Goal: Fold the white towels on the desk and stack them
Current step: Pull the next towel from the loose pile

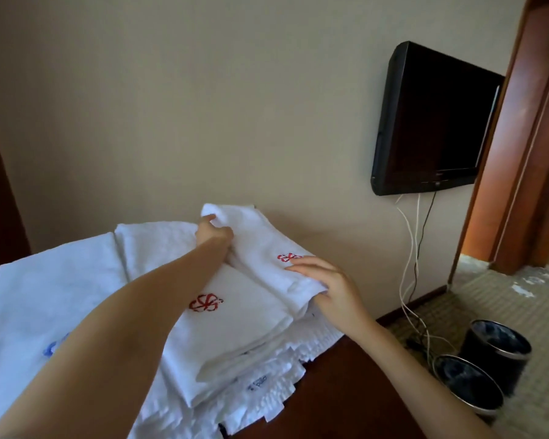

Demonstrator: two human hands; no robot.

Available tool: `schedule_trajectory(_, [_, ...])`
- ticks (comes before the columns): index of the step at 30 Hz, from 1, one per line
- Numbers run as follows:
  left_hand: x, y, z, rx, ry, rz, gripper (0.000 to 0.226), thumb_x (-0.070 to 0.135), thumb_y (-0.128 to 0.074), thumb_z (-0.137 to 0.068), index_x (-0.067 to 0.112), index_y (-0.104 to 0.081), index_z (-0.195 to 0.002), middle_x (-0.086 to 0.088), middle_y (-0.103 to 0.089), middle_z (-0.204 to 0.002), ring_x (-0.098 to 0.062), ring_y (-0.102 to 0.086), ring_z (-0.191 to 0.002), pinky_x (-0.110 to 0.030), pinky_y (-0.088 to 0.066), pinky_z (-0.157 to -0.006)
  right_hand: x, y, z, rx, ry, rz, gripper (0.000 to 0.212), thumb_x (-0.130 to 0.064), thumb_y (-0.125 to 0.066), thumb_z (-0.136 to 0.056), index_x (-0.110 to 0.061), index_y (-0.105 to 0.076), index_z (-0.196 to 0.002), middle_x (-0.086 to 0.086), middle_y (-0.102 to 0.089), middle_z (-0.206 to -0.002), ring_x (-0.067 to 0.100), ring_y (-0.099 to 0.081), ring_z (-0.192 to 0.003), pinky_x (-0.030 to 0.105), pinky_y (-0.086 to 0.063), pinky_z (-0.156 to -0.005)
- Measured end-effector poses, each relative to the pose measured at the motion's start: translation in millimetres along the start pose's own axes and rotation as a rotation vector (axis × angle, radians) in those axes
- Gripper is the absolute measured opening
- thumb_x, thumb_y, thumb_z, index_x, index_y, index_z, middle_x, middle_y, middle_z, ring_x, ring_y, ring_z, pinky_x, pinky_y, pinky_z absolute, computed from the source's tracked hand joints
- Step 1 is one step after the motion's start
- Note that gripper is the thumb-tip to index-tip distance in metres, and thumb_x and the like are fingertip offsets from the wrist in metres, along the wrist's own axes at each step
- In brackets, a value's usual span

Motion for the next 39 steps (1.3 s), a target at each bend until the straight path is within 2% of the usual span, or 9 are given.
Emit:
schedule_trajectory(3, [7.1, 10.0, 3.4, 0.019, -0.177, -0.248, 0.065, 0.005, -0.055, -0.083, 0.021, -0.036, -0.143, -0.017, -0.046, -0.135, -0.035, -0.052, -0.118, -0.041, -0.047, -0.098, -8.7, -3.6, 11.2, -0.116, 0.058, 0.119, 0.072, 0.008, -0.039, -0.060, -0.022, -0.069, -0.119, -0.012, -0.060, -0.128, 0.013, -0.050, -0.126, 0.038, -0.042, -0.102])
schedule_trajectory(7, [12.7, 15.1, 17.9, 0.056, -0.357, -0.878, 0.092, 0.005, -0.058, -0.085, 0.023, 0.001, -0.154, -0.015, 0.007, -0.159, -0.032, -0.004, -0.147, -0.043, -0.023, -0.116, -10.8, -1.6, 14.5, -0.303, 0.002, 0.153, 0.076, 0.006, -0.037, -0.068, -0.027, -0.057, -0.133, -0.018, -0.048, -0.140, 0.003, -0.033, -0.139, 0.037, -0.018, -0.119])
schedule_trajectory(10, [13.1, -8.7, 37.9, -0.451, -0.530, -1.075, 0.070, 0.018, -0.042, -0.101, 0.019, 0.004, -0.154, -0.010, 0.012, -0.161, -0.028, 0.006, -0.149, -0.045, -0.007, -0.119, -22.4, -3.6, 7.8, -0.342, -0.044, 0.140, 0.078, 0.005, -0.034, -0.073, -0.030, -0.047, -0.142, -0.022, -0.037, -0.148, -0.007, -0.017, -0.143, 0.024, 0.002, -0.120])
schedule_trajectory(14, [5.5, 10.3, 74.6, -0.754, -0.397, -1.168, 0.054, 0.037, -0.025, -0.106, 0.017, -0.013, -0.154, -0.006, -0.010, -0.162, -0.023, -0.015, -0.147, -0.029, -0.009, -0.115, -34.3, -30.4, 10.9, -0.609, -0.141, 0.198, 0.067, 0.009, -0.037, -0.086, -0.025, -0.045, -0.144, -0.015, -0.035, -0.152, 0.000, -0.024, -0.143, 0.029, -0.008, -0.121])
schedule_trajectory(17, [9.9, 53.5, 102.0, -0.831, -0.437, -1.121, 0.056, 0.052, -0.027, -0.101, 0.028, -0.025, -0.152, 0.004, -0.018, -0.160, -0.016, -0.019, -0.146, -0.028, -0.010, -0.116, -50.3, -9.1, -1.5, -0.370, -0.287, 0.183, 0.062, 0.009, -0.036, -0.084, -0.026, -0.066, -0.124, -0.010, -0.058, -0.135, 0.007, -0.048, -0.129, 0.024, -0.038, -0.105])
schedule_trajectory(21, [1.7, 186.2, 105.2, -0.526, -0.470, -1.007, 0.052, 0.045, -0.032, -0.103, 0.031, -0.025, -0.151, 0.005, -0.022, -0.159, -0.015, -0.018, -0.147, -0.030, -0.013, -0.116, -136.3, -23.8, 2.9, -0.174, -0.168, 0.068, 0.056, 0.013, -0.038, -0.085, -0.023, -0.073, -0.109, -0.013, -0.065, -0.113, -0.014, -0.054, -0.082, 0.006, -0.037, -0.066])
schedule_trajectory(30, [-167.2, 519.6, 205.1, -0.066, -0.075, -1.326, 0.072, 0.050, -0.046, -0.096, 0.025, -0.011, -0.155, 0.001, -0.016, -0.161, -0.021, -0.015, -0.148, -0.043, -0.023, -0.113, -383.6, -182.4, 67.6, -0.113, 0.398, -0.148, 0.045, 0.012, -0.044, -0.067, -0.015, -0.075, -0.086, -0.004, -0.068, -0.086, 0.015, -0.058, -0.086, 0.026, -0.042, -0.084])
schedule_trajectory(33, [-215.7, 556.5, 247.4, -0.084, -0.002, -1.365, 0.077, 0.055, -0.045, -0.095, 0.024, -0.007, -0.155, 0.003, 0.000, -0.163, -0.025, -0.006, -0.149, -0.048, -0.015, -0.115, -415.3, -266.0, 102.5, -0.356, 0.346, -0.168, 0.045, 0.004, -0.045, -0.076, -0.019, -0.071, -0.105, -0.005, -0.064, -0.108, 0.019, -0.058, -0.101, 0.030, -0.045, -0.088])
schedule_trajectory(39, [-213.4, 566.3, 260.8, 0.211, -0.184, -1.087, 0.074, 0.036, -0.066, -0.079, 0.011, -0.037, -0.142, -0.013, -0.050, -0.135, -0.037, -0.054, -0.108, -0.039, -0.040, -0.088, -405.0, -376.7, 114.2, -0.542, 0.112, 0.034, 0.057, -0.027, -0.055, -0.094, -0.023, -0.033, -0.147, 0.002, -0.021, -0.157, 0.023, -0.026, -0.143, 0.031, -0.026, -0.112])
Point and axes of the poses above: each hand's wrist, its own z-axis away from the middle knuckle, its own y-axis out of the back of the hand, x = y × z, the point moved 6 cm from there along -z, towards the middle knuckle
